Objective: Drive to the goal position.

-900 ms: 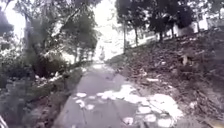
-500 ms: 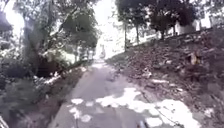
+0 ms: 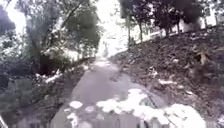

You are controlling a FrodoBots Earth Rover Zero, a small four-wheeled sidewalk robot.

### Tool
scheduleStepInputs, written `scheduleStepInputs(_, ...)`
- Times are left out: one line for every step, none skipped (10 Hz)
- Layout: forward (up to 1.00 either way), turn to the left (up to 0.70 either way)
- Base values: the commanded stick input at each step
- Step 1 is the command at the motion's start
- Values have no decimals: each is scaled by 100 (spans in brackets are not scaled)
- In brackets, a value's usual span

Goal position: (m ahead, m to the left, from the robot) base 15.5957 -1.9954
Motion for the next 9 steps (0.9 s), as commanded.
scheduleStepInputs(50,10)
scheduleStepInputs(50,0)
scheduleStepInputs(50,3)
scheduleStepInputs(50,12)
scheduleStepInputs(50,0)
scheduleStepInputs(50,0)
scheduleStepInputs(50,0)
scheduleStepInputs(50,0)
scheduleStepInputs(50,0)
